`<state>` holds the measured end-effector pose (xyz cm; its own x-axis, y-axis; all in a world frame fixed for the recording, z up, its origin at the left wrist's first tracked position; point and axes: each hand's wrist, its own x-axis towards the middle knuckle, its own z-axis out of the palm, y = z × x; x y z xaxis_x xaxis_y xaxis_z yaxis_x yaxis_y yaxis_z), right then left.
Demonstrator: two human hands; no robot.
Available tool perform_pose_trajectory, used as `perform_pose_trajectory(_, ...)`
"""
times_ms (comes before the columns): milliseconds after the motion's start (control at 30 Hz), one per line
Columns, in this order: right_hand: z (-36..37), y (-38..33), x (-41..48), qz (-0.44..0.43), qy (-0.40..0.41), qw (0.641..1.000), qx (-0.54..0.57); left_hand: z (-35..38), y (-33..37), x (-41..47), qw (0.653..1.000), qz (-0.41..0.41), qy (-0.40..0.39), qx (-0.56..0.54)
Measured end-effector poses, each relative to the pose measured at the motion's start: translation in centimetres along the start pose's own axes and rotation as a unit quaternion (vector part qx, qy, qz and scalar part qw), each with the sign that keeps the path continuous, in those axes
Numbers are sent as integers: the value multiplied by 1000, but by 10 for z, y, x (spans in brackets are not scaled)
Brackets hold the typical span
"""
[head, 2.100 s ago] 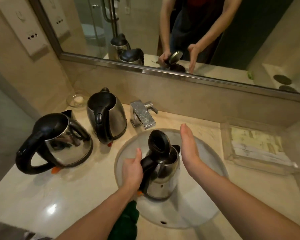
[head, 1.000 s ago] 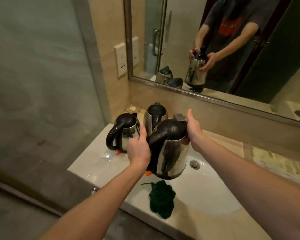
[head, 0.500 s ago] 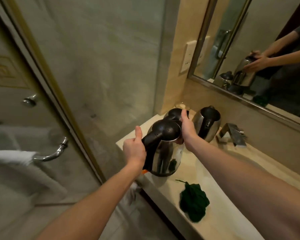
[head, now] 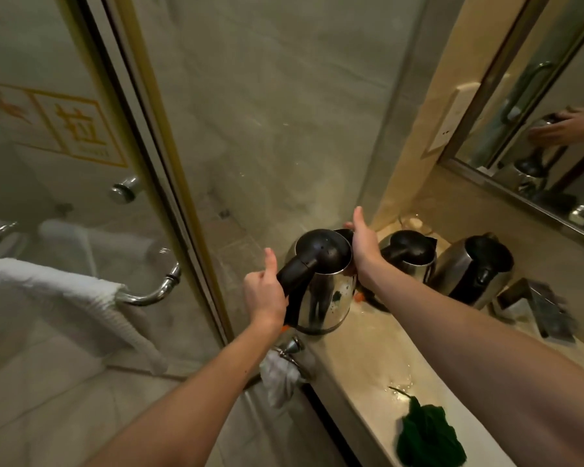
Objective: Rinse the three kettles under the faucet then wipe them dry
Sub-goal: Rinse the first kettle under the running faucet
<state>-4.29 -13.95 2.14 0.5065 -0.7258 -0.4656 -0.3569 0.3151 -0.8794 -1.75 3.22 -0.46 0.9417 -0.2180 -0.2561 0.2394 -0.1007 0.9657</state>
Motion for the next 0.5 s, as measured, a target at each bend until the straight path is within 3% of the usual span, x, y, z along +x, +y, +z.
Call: perform_pose_trajectory(500,15,6,75,-19,7,999,-39,36,-33,54,997,-67,-30,-15)
